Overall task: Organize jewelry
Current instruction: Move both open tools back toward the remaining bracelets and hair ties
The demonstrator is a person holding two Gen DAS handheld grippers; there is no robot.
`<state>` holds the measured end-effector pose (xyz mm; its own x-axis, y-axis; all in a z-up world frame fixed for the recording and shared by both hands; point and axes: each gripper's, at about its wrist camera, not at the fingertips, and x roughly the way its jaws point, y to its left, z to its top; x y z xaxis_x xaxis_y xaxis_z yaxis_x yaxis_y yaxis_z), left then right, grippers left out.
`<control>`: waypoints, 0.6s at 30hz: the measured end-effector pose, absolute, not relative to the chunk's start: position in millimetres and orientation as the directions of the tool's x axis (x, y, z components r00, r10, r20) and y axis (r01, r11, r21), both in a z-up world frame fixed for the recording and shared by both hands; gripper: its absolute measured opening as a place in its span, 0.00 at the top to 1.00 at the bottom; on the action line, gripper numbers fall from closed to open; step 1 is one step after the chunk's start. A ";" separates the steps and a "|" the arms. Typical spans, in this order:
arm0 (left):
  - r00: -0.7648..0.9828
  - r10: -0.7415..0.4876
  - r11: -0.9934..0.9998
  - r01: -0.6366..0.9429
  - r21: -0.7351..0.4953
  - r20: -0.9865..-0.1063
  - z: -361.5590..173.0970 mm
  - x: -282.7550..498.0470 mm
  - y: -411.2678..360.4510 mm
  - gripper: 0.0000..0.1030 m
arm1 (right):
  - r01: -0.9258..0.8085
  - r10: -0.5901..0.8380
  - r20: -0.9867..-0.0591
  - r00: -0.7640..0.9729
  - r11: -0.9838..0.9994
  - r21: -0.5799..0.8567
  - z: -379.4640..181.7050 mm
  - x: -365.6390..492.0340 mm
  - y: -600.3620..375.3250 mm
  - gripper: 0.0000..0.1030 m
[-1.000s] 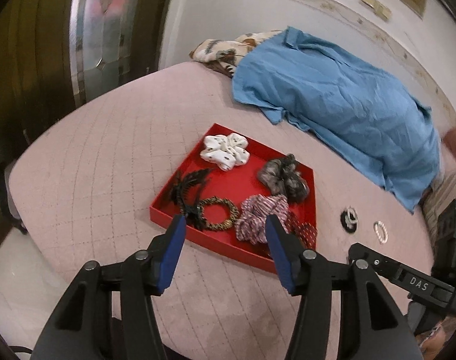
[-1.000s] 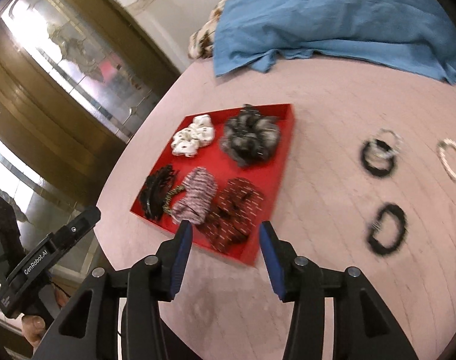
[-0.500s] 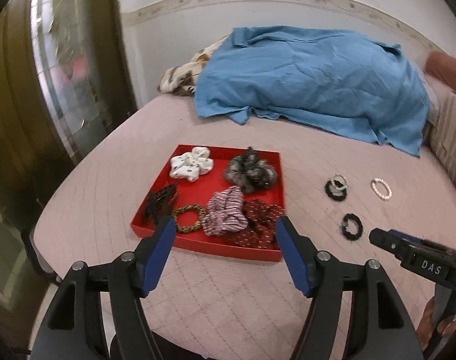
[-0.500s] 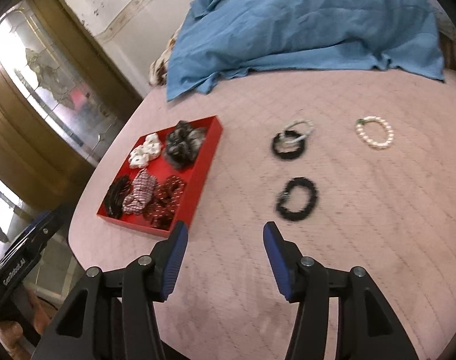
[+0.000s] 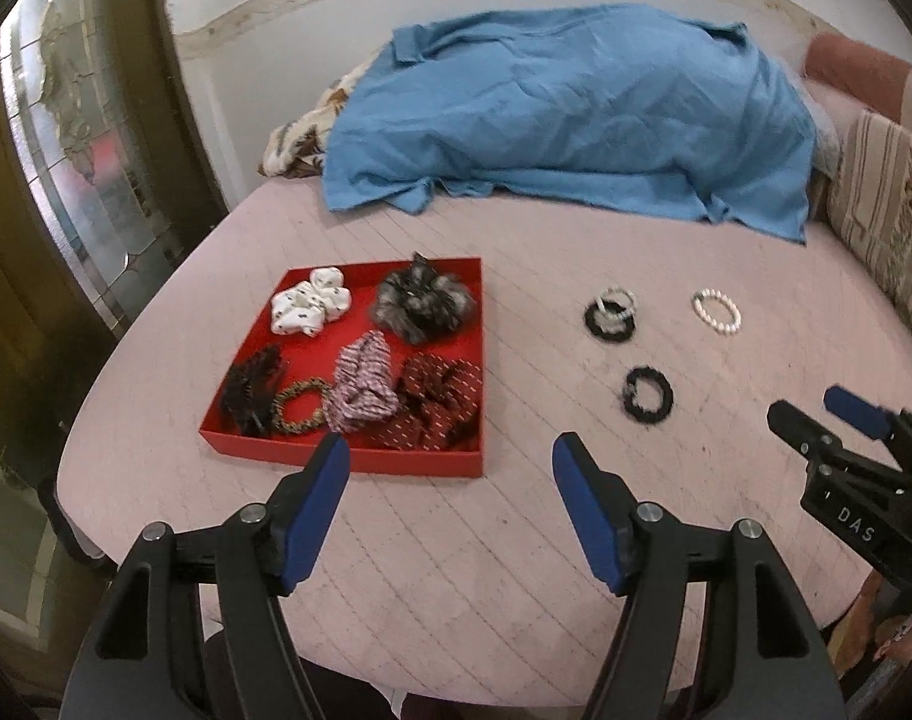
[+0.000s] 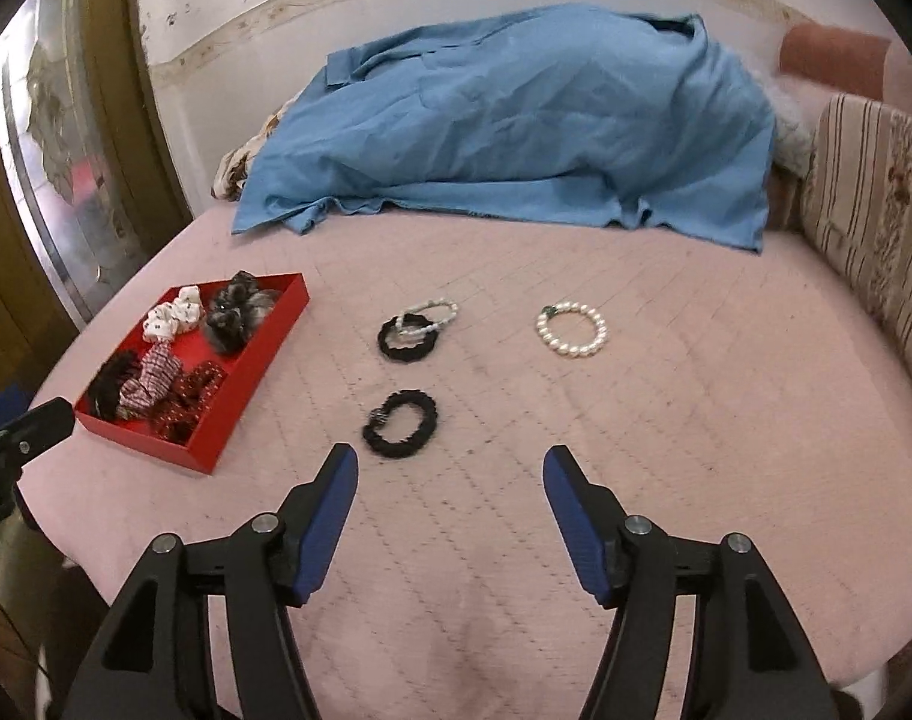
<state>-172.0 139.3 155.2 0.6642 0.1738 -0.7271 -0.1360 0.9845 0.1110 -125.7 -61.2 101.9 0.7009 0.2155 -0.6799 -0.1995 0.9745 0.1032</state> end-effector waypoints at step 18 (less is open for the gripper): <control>0.571 0.109 0.994 -0.054 0.095 -0.814 119.3 -146.4 109.0 0.33 | -0.161 0.263 -0.714 0.649 0.965 0.209 75.0 -111.4 -95.4 0.29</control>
